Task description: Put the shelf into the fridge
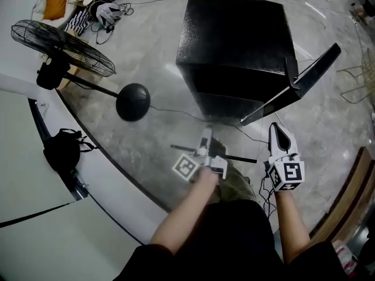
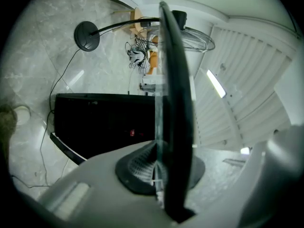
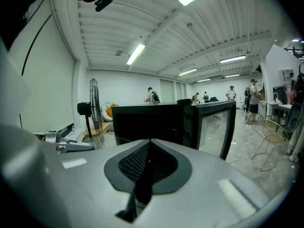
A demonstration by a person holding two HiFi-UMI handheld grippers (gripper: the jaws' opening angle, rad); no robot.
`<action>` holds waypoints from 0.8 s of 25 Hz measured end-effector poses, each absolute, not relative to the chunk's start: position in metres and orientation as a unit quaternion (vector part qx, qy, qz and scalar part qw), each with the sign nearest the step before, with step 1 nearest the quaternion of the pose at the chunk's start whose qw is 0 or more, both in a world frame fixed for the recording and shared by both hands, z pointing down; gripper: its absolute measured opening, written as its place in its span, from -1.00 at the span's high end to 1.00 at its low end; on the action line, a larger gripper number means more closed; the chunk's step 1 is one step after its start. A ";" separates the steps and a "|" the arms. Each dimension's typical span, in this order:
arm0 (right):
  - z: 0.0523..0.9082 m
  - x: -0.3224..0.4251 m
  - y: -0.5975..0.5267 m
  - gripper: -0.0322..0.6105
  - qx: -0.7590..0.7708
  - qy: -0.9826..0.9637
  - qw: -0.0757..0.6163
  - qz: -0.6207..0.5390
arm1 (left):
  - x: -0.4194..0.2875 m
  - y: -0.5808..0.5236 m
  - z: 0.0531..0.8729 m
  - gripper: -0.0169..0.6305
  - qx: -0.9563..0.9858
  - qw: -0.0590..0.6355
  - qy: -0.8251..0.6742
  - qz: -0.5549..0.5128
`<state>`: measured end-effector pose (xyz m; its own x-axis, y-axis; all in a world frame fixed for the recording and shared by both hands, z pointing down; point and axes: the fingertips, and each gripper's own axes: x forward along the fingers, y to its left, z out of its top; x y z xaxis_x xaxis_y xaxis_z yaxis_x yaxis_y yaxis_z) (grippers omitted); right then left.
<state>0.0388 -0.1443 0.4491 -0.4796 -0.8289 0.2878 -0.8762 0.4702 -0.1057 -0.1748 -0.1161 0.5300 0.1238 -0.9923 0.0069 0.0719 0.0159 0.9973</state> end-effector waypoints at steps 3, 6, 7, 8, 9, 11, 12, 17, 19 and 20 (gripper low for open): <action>0.456 0.046 -0.150 0.89 0.511 -0.846 0.094 0.124 | -0.165 -0.129 0.539 0.90 0.511 0.556 -0.448 -0.479; 0.460 0.051 -0.156 0.89 0.518 -0.841 0.089 0.126 | -0.158 -0.144 0.543 0.90 0.509 0.557 -0.442 -0.485; 0.461 0.053 -0.157 0.89 0.520 -0.840 0.088 0.127 | -0.157 -0.147 0.545 0.90 0.510 0.556 -0.442 -0.484; 0.463 0.054 -0.158 0.89 0.522 -0.839 0.087 0.128 | -0.155 -0.151 0.547 0.90 0.513 0.556 -0.443 -0.482; 0.465 0.055 -0.159 0.89 0.524 -0.837 0.085 0.130 | -0.153 -0.155 0.549 0.90 0.515 0.556 -0.443 -0.479; 0.471 0.058 -0.159 0.89 0.531 -0.833 0.083 0.133 | -0.149 -0.161 0.551 0.90 0.517 0.557 -0.441 -0.477; 0.473 0.059 -0.159 0.89 0.533 -0.831 0.081 0.136 | -0.147 -0.162 0.553 0.89 0.514 0.559 -0.441 -0.478; 0.483 0.061 -0.161 0.89 0.538 -0.827 0.073 0.145 | -0.142 -0.166 0.562 0.89 0.505 0.564 -0.444 -0.480; 0.485 0.061 -0.160 0.89 0.539 -0.827 0.073 0.145 | -0.137 -0.168 0.563 0.89 0.516 0.562 -0.445 -0.468; 0.486 0.062 -0.160 0.89 0.540 -0.826 0.073 0.145 | -0.134 -0.169 0.564 0.89 0.520 0.563 -0.444 -0.464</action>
<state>0.0618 -0.1602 0.4860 -0.4070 -0.8702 0.2776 -0.9127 0.3756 -0.1606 -0.1344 -0.1686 0.5635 0.1742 -0.9846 0.0171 0.0609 0.0281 0.9977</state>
